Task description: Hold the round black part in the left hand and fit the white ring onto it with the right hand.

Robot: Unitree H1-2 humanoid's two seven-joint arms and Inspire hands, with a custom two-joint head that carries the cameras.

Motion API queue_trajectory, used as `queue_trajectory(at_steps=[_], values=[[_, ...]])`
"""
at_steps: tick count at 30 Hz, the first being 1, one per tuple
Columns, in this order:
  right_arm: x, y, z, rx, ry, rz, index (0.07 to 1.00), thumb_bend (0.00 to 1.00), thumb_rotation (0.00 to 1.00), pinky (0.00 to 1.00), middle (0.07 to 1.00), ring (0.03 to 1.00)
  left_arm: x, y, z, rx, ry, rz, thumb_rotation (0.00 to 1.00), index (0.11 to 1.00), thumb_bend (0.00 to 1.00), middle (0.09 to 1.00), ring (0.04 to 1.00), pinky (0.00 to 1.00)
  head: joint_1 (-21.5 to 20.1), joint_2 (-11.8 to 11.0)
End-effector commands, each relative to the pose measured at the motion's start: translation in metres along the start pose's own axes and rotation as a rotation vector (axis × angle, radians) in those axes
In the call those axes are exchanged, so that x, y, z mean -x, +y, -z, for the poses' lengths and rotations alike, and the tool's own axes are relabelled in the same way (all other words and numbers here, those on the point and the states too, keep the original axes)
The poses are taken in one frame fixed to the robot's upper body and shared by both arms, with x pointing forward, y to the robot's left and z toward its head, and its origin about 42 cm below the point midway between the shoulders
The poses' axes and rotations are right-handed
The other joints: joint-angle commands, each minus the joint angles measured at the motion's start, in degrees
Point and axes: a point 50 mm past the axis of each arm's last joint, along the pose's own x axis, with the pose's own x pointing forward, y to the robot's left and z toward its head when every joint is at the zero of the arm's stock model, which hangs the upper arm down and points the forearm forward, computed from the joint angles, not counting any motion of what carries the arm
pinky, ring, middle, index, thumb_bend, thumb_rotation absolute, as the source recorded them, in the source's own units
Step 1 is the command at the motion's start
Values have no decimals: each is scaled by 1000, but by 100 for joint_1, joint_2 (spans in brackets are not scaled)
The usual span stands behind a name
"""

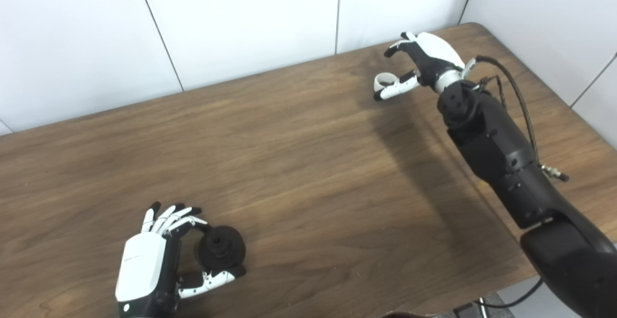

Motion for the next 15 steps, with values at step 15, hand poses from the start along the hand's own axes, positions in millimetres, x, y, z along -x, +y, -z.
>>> queue_trajectory(at_steps=[15], values=[[-25, -49, 0, 95, 43, 52, 747, 815, 333, 1000, 986, 1000, 6, 5, 0, -30, 3, -5, 53, 486, 522, 782, 876, 1000, 91, 0]])
